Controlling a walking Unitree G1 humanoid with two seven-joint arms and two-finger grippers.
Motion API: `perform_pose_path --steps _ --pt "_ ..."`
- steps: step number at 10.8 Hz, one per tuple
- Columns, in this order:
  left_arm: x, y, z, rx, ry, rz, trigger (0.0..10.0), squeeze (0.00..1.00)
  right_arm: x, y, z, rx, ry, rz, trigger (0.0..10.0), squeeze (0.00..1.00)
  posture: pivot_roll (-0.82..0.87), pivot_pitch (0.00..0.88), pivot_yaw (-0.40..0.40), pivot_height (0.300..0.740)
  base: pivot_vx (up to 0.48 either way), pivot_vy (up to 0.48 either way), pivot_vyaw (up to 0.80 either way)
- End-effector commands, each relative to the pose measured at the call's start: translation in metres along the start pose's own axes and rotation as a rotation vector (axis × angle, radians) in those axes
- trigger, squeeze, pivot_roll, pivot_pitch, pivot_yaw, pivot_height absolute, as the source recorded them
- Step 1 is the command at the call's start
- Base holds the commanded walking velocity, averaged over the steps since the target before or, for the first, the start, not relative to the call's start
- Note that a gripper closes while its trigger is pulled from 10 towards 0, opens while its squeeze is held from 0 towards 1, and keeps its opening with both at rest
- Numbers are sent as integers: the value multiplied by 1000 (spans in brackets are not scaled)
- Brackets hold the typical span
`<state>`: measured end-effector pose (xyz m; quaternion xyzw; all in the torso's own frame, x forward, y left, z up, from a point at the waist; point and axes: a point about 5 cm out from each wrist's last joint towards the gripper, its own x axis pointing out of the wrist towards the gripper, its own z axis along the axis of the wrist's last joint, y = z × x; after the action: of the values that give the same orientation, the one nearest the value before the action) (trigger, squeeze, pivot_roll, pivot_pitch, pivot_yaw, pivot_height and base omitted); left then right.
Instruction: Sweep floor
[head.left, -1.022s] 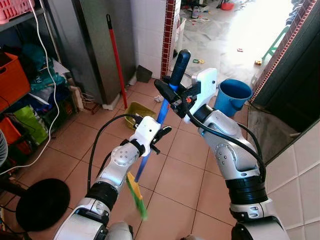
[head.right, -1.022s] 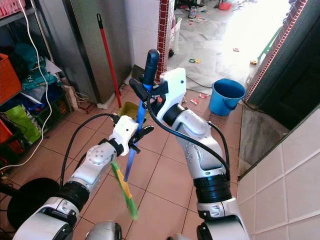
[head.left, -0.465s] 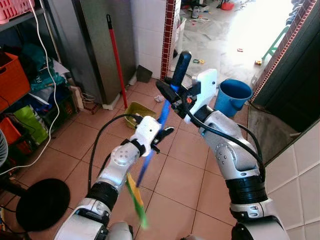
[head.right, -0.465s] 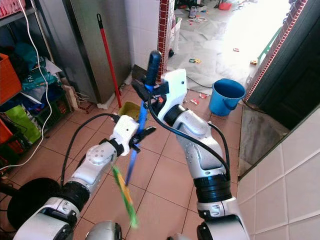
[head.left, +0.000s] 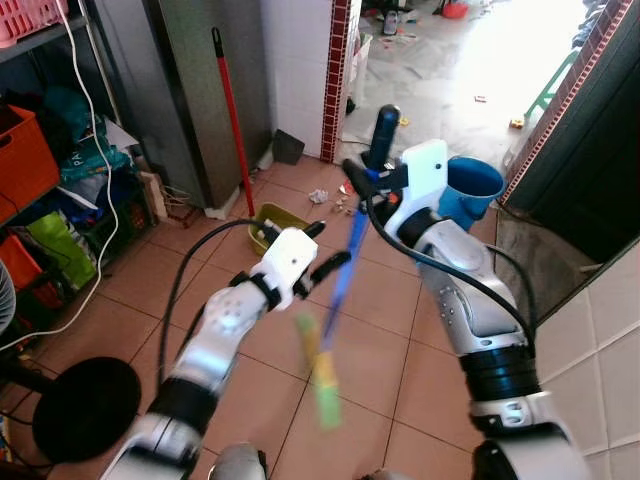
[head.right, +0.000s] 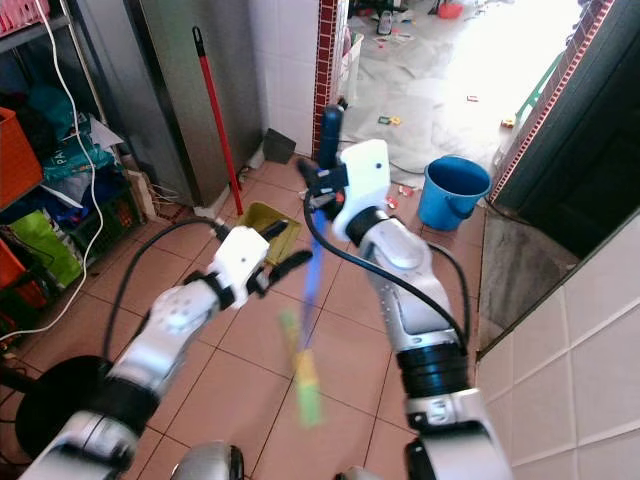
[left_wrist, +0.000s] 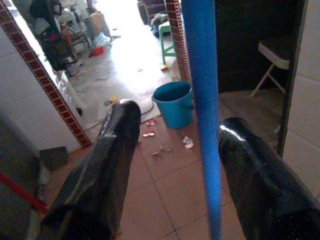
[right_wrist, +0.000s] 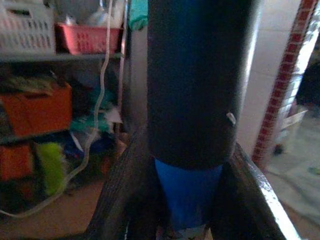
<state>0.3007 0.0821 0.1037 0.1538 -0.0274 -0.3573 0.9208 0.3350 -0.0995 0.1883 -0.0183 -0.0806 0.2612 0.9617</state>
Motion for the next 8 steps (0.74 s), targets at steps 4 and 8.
perform_pose_path --steps 4,8 --pt "-41 25 -5 -75 27 305 10000 1000 -5 -15 -7 -328 -96 14 0 0 16 21 36 740 0 0 0" --pt "-63 27 -10 -79 97 504 10000 1000 -43 -36 -52 -286 15 -349 0 0 56 25 -29 740 0 0 0"
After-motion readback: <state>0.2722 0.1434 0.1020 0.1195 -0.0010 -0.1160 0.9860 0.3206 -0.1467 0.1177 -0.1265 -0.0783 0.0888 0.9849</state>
